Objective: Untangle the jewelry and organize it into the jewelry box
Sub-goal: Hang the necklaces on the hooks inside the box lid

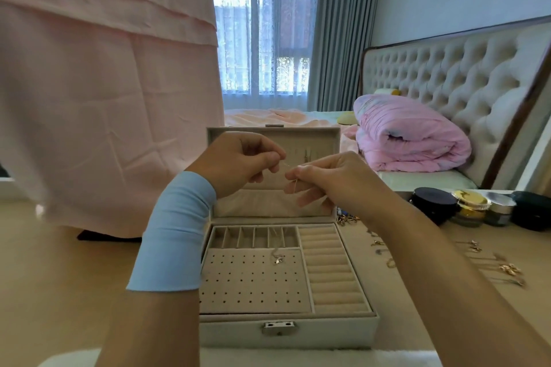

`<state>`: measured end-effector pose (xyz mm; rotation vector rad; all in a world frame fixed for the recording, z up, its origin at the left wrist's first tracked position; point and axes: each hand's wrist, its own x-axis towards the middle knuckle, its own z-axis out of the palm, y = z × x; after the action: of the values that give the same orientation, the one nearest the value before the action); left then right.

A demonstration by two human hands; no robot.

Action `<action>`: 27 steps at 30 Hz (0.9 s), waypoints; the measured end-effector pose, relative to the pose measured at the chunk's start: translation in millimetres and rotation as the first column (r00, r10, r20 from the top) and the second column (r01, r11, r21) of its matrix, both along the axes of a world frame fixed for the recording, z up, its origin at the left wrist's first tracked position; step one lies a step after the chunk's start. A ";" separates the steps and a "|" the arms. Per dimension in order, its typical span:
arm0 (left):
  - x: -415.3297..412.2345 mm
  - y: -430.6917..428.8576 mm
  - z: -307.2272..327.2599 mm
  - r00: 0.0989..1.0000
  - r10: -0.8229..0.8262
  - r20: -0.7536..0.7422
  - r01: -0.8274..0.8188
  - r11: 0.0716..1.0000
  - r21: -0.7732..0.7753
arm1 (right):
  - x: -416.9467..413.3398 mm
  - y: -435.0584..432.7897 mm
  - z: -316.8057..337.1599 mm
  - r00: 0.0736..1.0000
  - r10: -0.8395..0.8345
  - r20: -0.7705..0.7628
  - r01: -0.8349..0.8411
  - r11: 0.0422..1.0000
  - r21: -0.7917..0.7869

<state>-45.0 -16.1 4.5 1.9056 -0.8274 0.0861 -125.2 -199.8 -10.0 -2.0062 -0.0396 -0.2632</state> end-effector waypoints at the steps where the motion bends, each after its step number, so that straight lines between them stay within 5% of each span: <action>1: 1.6 1.1 -1.3 1.000 0.008 -0.002 -0.008 0.999 0.036 | 2.6 -0.3 -1.7 1.000 -0.020 0.021 0.020 1.000 -0.006; 9: 10.6 -8.7 -19.1 0.980 -0.021 -0.198 0.070 0.966 0.247 | 16.6 -6.9 -15.7 1.000 0.018 -0.012 -0.015 0.974 0.225; 17: 11.9 -22.2 -32.8 0.878 -0.122 -0.462 -0.014 0.960 -0.280 | 38.7 -4.8 -27.7 0.968 -0.195 0.160 0.181 0.978 0.100; 21: 18.2 -26.4 -37.2 0.909 0.085 -0.409 -0.167 0.972 -0.168 | 57.8 -1.5 -19.7 0.880 -0.327 0.345 0.336 0.941 0.037; 27: 29.6 -48.1 -45.0 0.887 0.389 -0.248 -0.445 0.864 -0.236 | 89.4 1.8 -16.1 0.788 -0.438 0.433 0.480 0.877 0.014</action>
<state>-15.4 -64.2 -40.5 1.7513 -0.2387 0.2697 -35.9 -198.0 -26.1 -1.9948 0.1710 -1.0338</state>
